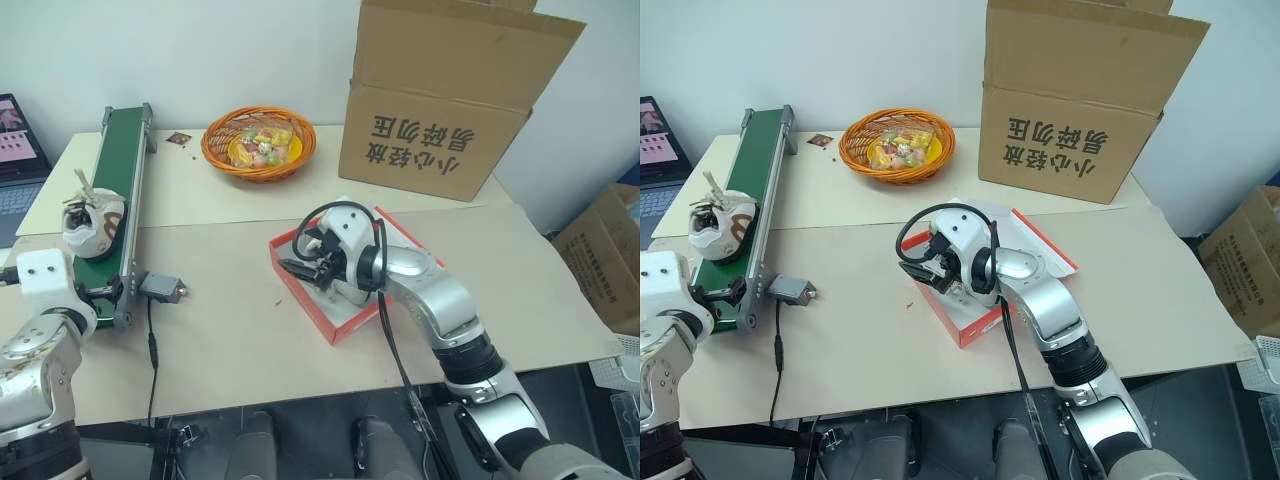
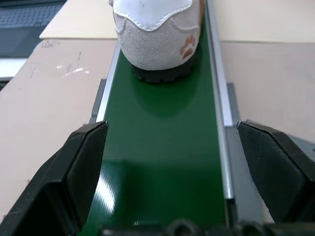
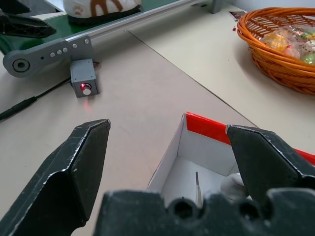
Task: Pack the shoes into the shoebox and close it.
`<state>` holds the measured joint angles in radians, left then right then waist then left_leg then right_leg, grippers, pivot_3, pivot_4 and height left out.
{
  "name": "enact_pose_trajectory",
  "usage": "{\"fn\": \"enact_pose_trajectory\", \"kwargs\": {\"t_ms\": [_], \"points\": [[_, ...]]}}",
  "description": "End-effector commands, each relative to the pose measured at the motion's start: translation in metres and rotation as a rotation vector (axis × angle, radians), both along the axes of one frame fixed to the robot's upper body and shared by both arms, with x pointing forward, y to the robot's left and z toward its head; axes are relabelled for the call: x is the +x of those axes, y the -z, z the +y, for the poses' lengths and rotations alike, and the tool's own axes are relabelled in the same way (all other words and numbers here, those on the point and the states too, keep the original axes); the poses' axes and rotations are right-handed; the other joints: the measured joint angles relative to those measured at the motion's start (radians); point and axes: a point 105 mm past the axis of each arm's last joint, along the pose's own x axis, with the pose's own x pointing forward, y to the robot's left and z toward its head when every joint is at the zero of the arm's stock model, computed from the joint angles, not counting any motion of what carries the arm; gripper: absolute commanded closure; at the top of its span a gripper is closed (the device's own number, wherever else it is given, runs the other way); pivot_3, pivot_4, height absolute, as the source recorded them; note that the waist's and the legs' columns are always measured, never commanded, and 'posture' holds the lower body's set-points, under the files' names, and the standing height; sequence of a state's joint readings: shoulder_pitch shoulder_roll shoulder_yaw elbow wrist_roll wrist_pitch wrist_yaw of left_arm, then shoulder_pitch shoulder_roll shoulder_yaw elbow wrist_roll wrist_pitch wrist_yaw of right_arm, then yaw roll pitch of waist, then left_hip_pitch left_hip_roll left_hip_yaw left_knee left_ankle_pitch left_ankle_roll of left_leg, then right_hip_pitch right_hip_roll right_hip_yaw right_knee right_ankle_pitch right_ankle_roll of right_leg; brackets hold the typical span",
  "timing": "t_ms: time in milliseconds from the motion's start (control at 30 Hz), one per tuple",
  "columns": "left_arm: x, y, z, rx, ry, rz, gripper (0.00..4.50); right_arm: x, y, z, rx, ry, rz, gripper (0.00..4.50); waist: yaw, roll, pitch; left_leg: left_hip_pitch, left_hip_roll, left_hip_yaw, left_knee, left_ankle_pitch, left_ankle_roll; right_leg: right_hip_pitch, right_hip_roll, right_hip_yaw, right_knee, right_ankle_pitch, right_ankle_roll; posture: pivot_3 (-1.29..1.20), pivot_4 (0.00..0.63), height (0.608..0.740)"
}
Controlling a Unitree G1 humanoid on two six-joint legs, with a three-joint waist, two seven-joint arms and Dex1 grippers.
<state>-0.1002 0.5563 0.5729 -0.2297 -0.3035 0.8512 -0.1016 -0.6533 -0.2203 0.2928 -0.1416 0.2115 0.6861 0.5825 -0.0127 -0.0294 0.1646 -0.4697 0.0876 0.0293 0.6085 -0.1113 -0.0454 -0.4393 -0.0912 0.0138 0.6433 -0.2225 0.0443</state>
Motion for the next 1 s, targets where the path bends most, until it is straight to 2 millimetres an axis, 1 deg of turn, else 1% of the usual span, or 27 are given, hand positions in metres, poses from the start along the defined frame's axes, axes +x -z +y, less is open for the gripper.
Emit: {"fn": "enact_pose_trajectory", "kwargs": {"t_ms": [33,133,300,333,400,467,500,567,667,733,767,800,867,900,967,1000], "points": [[-0.002,-0.012,0.007,0.036,-0.02,-0.045,0.0,-0.002,-0.02,-0.002,0.056,0.004,-0.049,0.01,0.001,0.0,0.0,0.0,0.0,0.0,0.0,0.0,0.0,0.0,0.0,0.0,0.0,0.0,0.0,0.0,0.15,0.709],[-0.002,-0.012,0.009,0.035,-0.025,-0.046,0.0,-0.002,-0.022,-0.002,0.062,0.005,-0.051,0.01,0.001,0.0,0.0,0.0,0.0,0.0,0.0,0.0,0.0,0.0,0.0,0.0,0.0,0.0,0.0,0.0,0.15,0.709],[0.0,-0.01,0.008,0.019,-0.02,-0.047,0.0,-0.003,-0.024,-0.003,0.069,0.003,-0.052,0.01,0.0,0.0,0.0,0.0,0.0,0.0,0.0,0.0,0.0,0.0,0.0,0.0,0.0,0.0,0.0,0.0,0.15,0.709],[0.0,-0.011,0.008,0.022,-0.021,-0.056,0.26,-0.003,-0.024,-0.003,0.069,0.003,-0.053,0.0,0.0,0.0,0.0,0.0,0.0,0.0,0.0,0.0,0.0,0.0,0.0,0.0,0.0,0.0,0.0,0.0,0.15,0.709],[0.002,-0.017,0.005,0.034,-0.001,-0.093,0.64,-0.003,-0.024,-0.003,0.07,0.005,-0.052,0.0,0.003,0.0,0.0,0.0,0.0,0.0,0.0,0.0,0.0,0.0,0.0,0.0,0.0,0.0,0.0,0.0,0.15,0.709],[0.004,-0.021,0.002,0.059,0.017,-0.099,1.31,-0.004,-0.024,-0.004,0.069,0.006,-0.051,0.0,0.005,0.0,0.0,0.0,0.0,0.0,0.0,0.0,0.0,0.0,-0.001,-0.001,0.0,0.0,0.0,0.0,0.15,0.709],[0.006,-0.024,0.001,0.064,0.02,-0.104,1.72,-0.004,-0.024,-0.004,0.069,0.007,-0.051,0.0,0.005,0.0,0.0,0.0,0.0,0.0,0.0,0.0,0.0,0.0,-0.001,0.0,0.0,0.0,0.0,0.0,0.15,0.709],[0.008,-0.029,-0.001,0.081,0.024,-0.121,2.19,-0.004,-0.024,-0.004,0.068,0.008,-0.05,0.0,0.005,0.0,0.0,0.0,0.0,0.0,0.0,0.0,0.0,0.0,-0.001,-0.001,-0.001,0.0,0.0,0.0,0.15,0.709],[0.013,-0.043,-0.005,0.089,0.021,-0.199,2.19,-0.003,-0.024,-0.004,0.066,0.01,-0.049,0.0,0.004,0.0,0.0,-0.001,0.0,0.0,0.0,0.0,0.0,0.0,-0.001,-0.001,-0.001,0.0,0.0,0.0,0.15,0.709],[0.015,-0.063,-0.009,0.148,0.014,-0.294,2.19,-0.003,-0.023,-0.004,0.064,0.011,-0.049,0.0,0.004,-0.001,0.0,-0.001,0.0,0.0,0.0,0.0,0.0,0.0,0.0,-0.001,-0.001,0.0,0.0,0.0,0.15,0.709],[0.016,-0.076,-0.014,0.244,0.023,-0.33,2.19,-0.003,-0.023,-0.004,0.063,0.012,-0.048,0.0,0.003,-0.002,0.0,-0.002,0.0,0.0,0.0,0.0,0.0,-0.001,0.0,-0.001,-0.001,0.0,0.0,0.0,0.15,0.709],[0.017,-0.089,-0.025,0.359,0.056,-0.363,2.19,-0.003,-0.023,-0.004,0.063,0.013,-0.047,0.0,0.003,-0.003,0.0,-0.002,0.0,0.0,0.0,0.0,-0.001,-0.001,0.0,-0.001,-0.001,0.001,0.0,0.0,0.15,0.709],[0.018,-0.11,-0.056,0.498,0.155,-0.466,2.19,-0.002,-0.023,-0.004,0.069,0.017,-0.039,0.0,0.003,-0.003,0.001,-0.003,0.0,0.0,0.0,0.0,-0.001,-0.001,0.0,-0.001,-0.001,0.001,0.0,0.0,0.15,0.709],[0.018,-0.115,-0.07,0.525,0.203,-0.503,2.19,-0.001,-0.023,-0.004,0.078,0.02,-0.03,0.0,0.005,-0.003,0.001,-0.003,0.0,0.0,0.0,0.0,-0.001,-0.001,0.0,-0.001,-0.001,0.001,0.0,0.0,0.15,0.709],[0.019,-0.118,-0.103,0.581,0.337,-0.541,2.19,0.001,-0.031,-0.004,0.18,0.026,0.049,0.0,0.008,-0.003,0.001,-0.003,0.0,0.0,0.0,0.0,-0.001,-0.001,-0.001,-0.001,-0.001,0.001,-0.001,0.0,0.15,0.709],[0.02,-0.114,-0.121,0.595,0.426,-0.54,2.19,0.002,-0.043,-0.003,0.307,0.012,0.141,0.0,0.008,-0.003,0.001,-0.003,0.0,0.0,0.0,0.0,-0.001,-0.001,-0.001,0.0,-0.001,0.001,-0.001,0.0,0.15,0.709]]}}
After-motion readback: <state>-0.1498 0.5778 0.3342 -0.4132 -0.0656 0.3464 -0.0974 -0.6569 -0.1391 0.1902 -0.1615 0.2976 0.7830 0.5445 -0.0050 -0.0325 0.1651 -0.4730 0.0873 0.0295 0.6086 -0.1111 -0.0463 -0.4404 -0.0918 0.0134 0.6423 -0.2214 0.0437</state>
